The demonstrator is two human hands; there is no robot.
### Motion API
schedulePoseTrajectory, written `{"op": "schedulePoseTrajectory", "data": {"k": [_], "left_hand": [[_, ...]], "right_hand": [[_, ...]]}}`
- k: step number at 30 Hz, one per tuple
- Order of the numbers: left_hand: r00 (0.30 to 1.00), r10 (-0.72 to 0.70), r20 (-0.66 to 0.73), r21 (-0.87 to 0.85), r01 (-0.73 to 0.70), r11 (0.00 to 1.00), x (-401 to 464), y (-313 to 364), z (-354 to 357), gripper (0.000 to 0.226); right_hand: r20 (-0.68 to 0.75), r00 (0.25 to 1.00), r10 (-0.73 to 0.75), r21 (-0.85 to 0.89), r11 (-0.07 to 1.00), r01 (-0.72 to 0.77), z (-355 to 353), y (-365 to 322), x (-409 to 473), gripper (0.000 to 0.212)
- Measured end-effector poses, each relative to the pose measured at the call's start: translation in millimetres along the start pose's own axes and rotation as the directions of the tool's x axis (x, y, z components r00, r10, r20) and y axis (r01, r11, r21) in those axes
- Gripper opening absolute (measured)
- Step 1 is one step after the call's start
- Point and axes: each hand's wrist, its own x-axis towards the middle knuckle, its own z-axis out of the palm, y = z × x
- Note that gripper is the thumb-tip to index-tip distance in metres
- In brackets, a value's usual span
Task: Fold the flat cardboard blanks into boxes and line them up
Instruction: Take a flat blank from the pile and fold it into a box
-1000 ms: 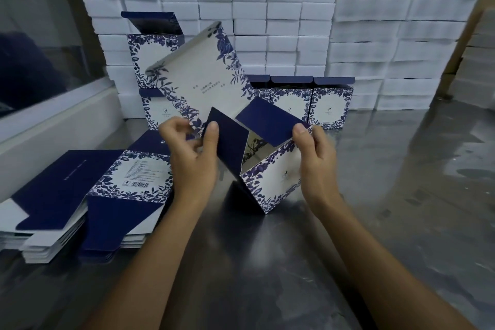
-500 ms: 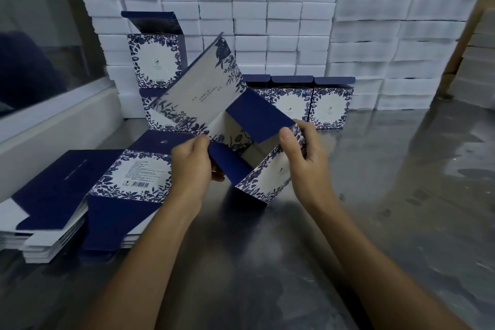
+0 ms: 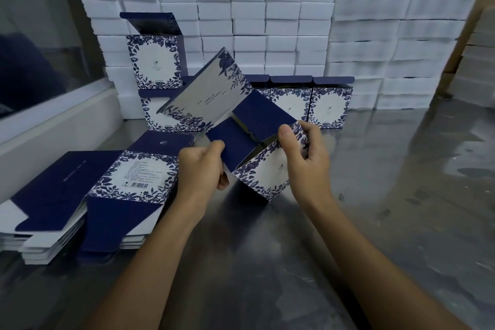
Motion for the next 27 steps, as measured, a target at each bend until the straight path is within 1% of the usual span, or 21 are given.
{"op": "schedulePoseTrajectory", "data": {"k": [2,3,7,11,12,15,17,21,25,26,27], "left_hand": [[1.0,-0.002,-0.016,0.018,0.002,1.0,0.4,-1.2,0.8,0.055],[1.0,0.011,-0.019,0.036,-0.011,0.999,0.1,-1.9,1.3,0.053],[0.999,0.041,-0.006,0.079,-0.041,0.996,-2.0,-4.7,1.9,0.051],[0.997,0.071,0.002,0.064,-0.071,0.995,-2.3,-4.5,2.8,0.053],[0.997,0.069,0.026,0.043,-0.07,0.997,-2.4,-4.0,3.1,0.054],[0.985,0.067,0.159,0.013,-0.069,0.998,-6.9,-2.5,5.9,0.061],[0.979,0.062,0.196,0.022,-0.067,0.998,-10.0,-0.8,8.6,0.061],[0.982,0.057,0.183,0.026,-0.062,0.998,-10.9,-0.3,11.5,0.053],[0.985,0.035,0.17,-0.05,-0.027,0.998,-8.8,-3.9,11.1,0.06],[0.991,0.04,0.129,-0.054,-0.033,0.998,-7.2,-5.2,10.0,0.059],[0.997,0.056,0.056,-0.037,-0.054,0.998,-4.3,-7.7,8.1,0.055]], "right_hand": [[-0.002,1.0,0.002,-0.005,1.0,-0.002,-0.1,-0.9,-0.5,0.048],[0.0,1.0,0.009,-0.004,1.0,-0.009,-0.2,-1.0,-0.4,0.047],[0.009,1.0,0.013,-0.003,1.0,-0.013,-1.7,0.7,1.0,0.058],[-0.009,1.0,0.008,0.003,1.0,-0.008,-1.3,2.1,1.9,0.062],[-0.02,1.0,0.015,0.01,1.0,-0.015,-1.4,2.6,2.7,0.065],[-0.058,0.997,0.045,0.05,0.998,-0.042,-2.3,3.4,5.3,0.074],[-0.072,0.995,0.064,0.062,0.996,-0.06,-2.8,4.7,6.6,0.076],[-0.078,0.995,0.062,0.064,0.996,-0.057,-2.1,7.3,8.5,0.074],[-0.074,0.991,0.113,0.114,0.988,-0.105,-3.3,13.8,11.8,0.065],[-0.077,0.988,0.136,0.124,0.984,-0.126,-4.3,15.9,13.0,0.06],[-0.08,0.984,0.158,0.134,0.98,-0.147,-5.0,17.9,14.4,0.054]]}}
